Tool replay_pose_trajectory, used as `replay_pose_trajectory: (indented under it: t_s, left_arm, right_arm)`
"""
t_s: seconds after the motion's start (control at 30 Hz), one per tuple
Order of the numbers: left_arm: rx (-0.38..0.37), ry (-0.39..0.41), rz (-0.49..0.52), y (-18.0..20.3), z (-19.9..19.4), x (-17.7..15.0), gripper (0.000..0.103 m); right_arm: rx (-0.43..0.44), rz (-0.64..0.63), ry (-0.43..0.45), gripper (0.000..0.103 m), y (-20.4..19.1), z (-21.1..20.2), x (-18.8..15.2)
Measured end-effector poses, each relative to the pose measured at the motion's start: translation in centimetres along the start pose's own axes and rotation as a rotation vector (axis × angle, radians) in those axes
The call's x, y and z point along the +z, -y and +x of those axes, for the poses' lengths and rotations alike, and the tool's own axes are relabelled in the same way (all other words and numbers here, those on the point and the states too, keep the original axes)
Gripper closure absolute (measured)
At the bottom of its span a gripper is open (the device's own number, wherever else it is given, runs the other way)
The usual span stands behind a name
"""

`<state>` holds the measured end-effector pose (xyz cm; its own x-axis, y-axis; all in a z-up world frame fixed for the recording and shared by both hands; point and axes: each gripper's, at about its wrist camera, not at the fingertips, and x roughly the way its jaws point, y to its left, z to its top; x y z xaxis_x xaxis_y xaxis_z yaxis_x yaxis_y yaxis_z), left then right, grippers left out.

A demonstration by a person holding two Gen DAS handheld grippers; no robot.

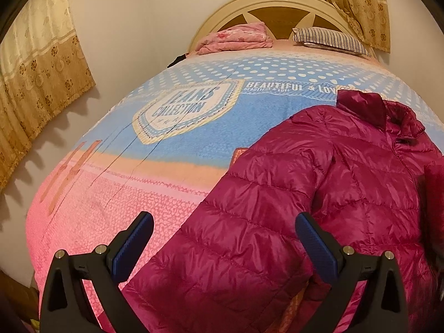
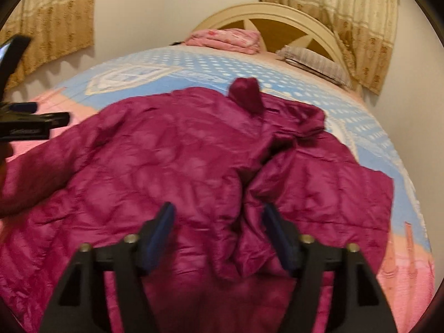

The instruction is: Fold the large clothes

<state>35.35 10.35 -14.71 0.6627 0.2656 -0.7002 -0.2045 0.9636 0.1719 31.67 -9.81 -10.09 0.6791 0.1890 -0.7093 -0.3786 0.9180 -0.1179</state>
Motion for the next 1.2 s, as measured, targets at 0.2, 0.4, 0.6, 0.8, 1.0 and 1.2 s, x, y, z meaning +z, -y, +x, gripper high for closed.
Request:
replay_pose_trajectory:
  t_s: [0.2, 0.4, 0.6, 0.8, 1.0, 1.2]
  left_arm:
    - [0.012, 0.028, -0.013, 0.7, -1.3, 0.8, 0.001]
    - [-0.027, 0.06, 0.014, 3.8, -2.9, 1.5, 0.001]
    - [-0.067, 0.054, 0.082, 9.8, -3.2, 1.8, 0.001]
    - [-0.101, 0.092, 0.14, 16.3, -3.8, 3.3, 0.001]
    - [0.033, 0.076, 0.259, 19.2, -0.4, 1.6, 0.001]
    - [0.047, -0.002, 0.226, 16.1, 1.1, -0.1, 0.001]
  right_arm:
    - [0.133, -0.051, 0.007, 0.032, -1.8, -4.0, -1.3]
    - [0.162, 0.01, 0.031, 0.032, 1.0, -7.1, -2.7]
    - [-0.054, 0.196, -0.004, 0.044, 8.6, -4.7, -2.9]
    - [-0.245, 0.508, -0.009, 0.044, 19.7, -1.6, -3.4]
    - [-0.252, 0.584, -0.066, 0.044, 25.3, 2.5, -2.5]
    - [-0.17, 0.403, -0.109, 0.044, 20.8, 6.0, -1.5]
